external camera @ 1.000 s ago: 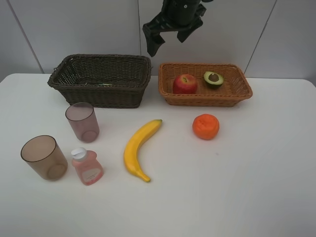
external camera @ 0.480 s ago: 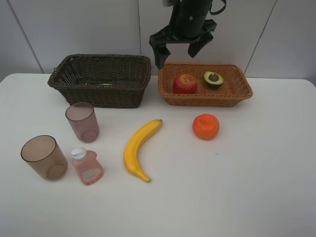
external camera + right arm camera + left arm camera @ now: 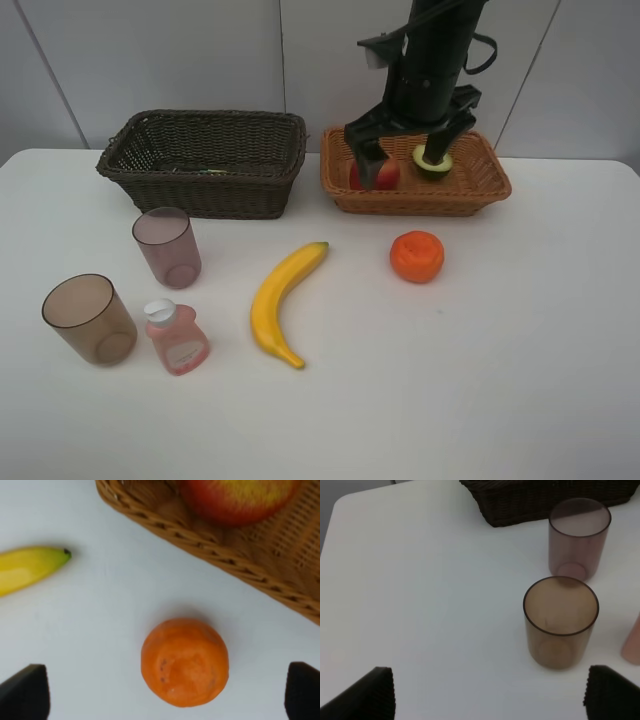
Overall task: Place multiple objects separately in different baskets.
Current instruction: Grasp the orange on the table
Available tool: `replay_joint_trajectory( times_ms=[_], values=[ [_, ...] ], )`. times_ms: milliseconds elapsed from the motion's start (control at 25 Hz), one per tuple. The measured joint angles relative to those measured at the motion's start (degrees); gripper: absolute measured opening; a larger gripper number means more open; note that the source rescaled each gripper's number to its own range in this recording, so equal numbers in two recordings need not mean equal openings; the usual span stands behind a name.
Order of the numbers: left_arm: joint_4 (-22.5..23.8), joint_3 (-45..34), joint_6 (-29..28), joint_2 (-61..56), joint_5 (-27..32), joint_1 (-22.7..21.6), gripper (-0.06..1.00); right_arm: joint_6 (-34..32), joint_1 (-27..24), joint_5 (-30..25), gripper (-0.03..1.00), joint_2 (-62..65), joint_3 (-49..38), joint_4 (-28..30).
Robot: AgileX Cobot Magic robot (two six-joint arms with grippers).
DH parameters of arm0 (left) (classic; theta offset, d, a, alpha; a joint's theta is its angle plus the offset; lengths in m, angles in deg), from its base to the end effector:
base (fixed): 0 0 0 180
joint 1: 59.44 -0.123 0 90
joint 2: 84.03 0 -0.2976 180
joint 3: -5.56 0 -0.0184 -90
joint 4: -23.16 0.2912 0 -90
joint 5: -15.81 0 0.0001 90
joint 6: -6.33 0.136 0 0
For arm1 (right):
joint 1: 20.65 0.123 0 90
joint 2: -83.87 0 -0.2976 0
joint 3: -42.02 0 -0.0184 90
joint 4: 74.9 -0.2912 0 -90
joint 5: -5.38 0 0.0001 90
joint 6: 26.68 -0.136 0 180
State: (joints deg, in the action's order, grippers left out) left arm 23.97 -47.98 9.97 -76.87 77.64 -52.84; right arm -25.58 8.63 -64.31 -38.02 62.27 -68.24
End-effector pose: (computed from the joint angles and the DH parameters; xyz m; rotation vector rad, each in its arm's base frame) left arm 0.0640 -0.0057 0.2454 0.1907 2.1300 -0.0131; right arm 0.4143 0.2154 0.2013 -0.8230 2.8494 -0.1066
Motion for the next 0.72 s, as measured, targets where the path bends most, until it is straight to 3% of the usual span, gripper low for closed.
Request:
replay_joint_trajectory(
  times_ms=[480, 720],
  values=[
    [0.00, 0.00, 0.00, 0.00, 0.00, 0.00, 1.00, 0.06, -1.54, 6.97, 0.98, 0.37, -9.02, -0.53],
    [0.00, 0.00, 0.00, 0.00, 0.00, 0.00, 1.00, 3.56, -2.82, 12.26, 0.98, 0.37, -13.72, -2.47]
  ],
)
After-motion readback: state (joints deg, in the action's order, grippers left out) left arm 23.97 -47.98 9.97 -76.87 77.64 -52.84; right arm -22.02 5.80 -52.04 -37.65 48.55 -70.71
